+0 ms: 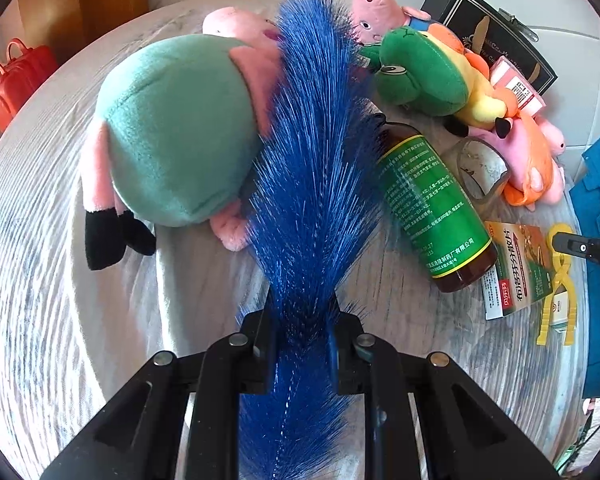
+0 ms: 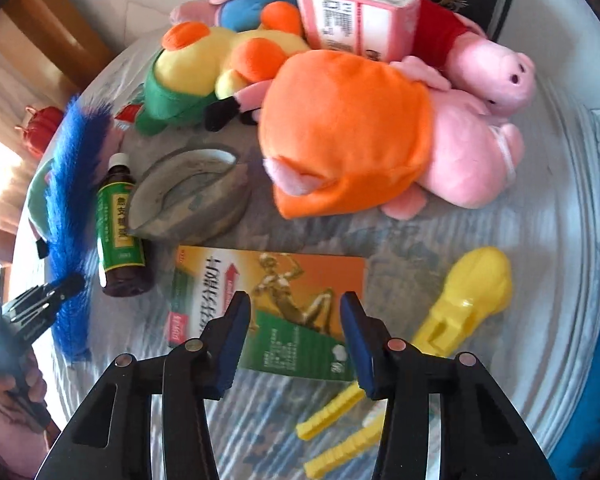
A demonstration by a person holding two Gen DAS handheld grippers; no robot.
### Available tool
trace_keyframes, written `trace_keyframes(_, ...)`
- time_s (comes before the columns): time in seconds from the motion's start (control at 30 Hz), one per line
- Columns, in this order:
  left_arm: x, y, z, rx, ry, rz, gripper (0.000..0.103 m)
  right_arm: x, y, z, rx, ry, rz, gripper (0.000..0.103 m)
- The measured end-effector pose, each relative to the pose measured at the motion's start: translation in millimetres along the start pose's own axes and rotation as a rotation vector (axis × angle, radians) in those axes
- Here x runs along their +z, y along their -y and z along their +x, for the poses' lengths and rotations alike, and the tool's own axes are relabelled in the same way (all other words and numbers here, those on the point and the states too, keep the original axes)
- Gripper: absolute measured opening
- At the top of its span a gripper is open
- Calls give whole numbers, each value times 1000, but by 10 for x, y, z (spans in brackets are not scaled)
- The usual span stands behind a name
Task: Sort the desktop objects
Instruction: 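Grasp the blue feather duster with the left gripper while the right gripper grasps the clear tape roll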
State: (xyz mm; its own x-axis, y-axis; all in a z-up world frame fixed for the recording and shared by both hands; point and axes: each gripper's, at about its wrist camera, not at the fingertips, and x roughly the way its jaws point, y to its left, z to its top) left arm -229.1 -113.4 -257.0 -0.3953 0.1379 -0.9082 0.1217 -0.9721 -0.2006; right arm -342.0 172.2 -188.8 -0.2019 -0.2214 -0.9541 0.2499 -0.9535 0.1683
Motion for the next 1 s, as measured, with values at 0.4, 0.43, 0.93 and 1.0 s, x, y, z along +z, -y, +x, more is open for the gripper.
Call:
trace_keyframes(0.4, 290, 30, 70, -26, 24, -55, 19, 594, -458, 387, 39, 13, 114, 57)
trace_keyframes(0.43, 316, 48, 73, -33, 27, -57, 19, 624, -462, 453, 25, 0, 121, 57)
trace_keyframes(0.93, 414, 156, -388, -35, 153, 19, 17, 370, -706, 30, -6, 244, 15, 13)
trace_keyframes(1.0, 372, 191, -532, -36, 178, 31, 17, 295, -730, -123, 4, 280, 8, 13)
